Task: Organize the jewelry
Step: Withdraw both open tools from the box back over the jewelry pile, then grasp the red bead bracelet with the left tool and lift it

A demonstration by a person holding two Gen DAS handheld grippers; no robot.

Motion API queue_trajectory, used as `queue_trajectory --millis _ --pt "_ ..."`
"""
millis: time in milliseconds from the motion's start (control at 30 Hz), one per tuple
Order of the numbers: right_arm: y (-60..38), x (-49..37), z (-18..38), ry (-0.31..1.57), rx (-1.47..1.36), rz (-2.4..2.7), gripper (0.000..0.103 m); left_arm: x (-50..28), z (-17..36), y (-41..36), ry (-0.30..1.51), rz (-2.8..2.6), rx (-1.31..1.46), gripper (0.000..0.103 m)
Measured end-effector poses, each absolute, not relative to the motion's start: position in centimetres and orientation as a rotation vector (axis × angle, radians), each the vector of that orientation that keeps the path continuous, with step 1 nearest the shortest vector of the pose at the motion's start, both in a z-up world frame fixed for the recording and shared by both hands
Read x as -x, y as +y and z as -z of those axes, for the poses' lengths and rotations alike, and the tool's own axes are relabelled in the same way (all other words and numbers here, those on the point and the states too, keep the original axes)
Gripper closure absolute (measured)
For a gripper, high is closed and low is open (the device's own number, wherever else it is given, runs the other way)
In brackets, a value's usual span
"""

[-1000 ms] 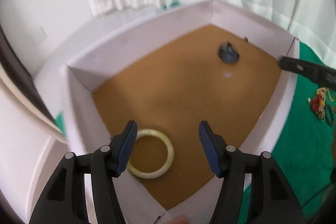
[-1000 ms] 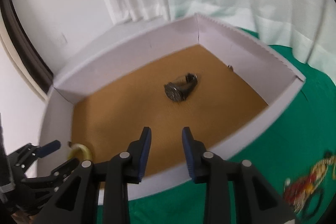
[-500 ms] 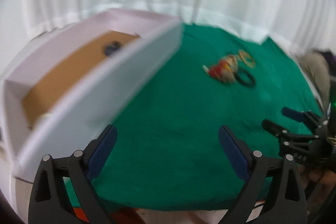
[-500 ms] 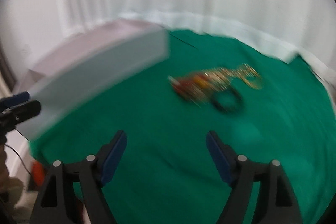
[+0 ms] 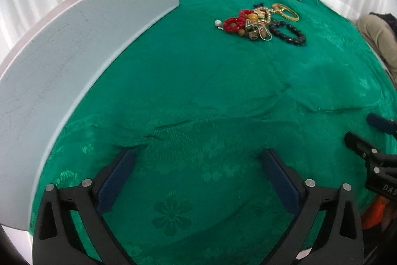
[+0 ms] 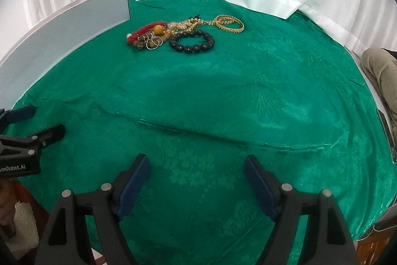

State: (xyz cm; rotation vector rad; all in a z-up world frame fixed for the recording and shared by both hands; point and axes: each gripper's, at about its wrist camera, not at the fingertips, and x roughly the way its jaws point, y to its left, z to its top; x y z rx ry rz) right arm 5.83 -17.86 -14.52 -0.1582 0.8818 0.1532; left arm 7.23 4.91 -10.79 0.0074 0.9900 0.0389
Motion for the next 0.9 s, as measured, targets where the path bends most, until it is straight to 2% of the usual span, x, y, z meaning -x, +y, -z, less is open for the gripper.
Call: queue_trajectory --millis 367,533,667,767,833,900 --pt "-18.5 -5.0 14.7 0.898 0.110 -0.151 0.017 -7.6 11.6 4.3 1.033 -0.026 -0.007 0.001" --pt "-18.8 -5.3 14.5 0.926 0.120 -0.196 0.016 -9.3 7.7 4.4 0.970 0.069 0.028 0.001" --pt "-19.9 -5.0 13.1 0.893 0.044 -0.251 0.016 -14.7 3.8 4.6 0.921 0.195 0.130 0.001" --pt "-20.6 -4.7 11.8 0.832 0.010 -0.289 0.016 -19.7 3.3 3.9 0.903 0.237 0.123 0.001" --pt "-20.9 -4.6 11.2 0.807 0.001 -0.300 0.016 -23.6 4.6 2.8 0.936 0.252 0.079 0.004" --pt "-21.3 -4.5 10.9 0.794 -0.004 -0.303 0.016 -26.6 6.2 1.8 0.970 0.245 0.032 0.025"
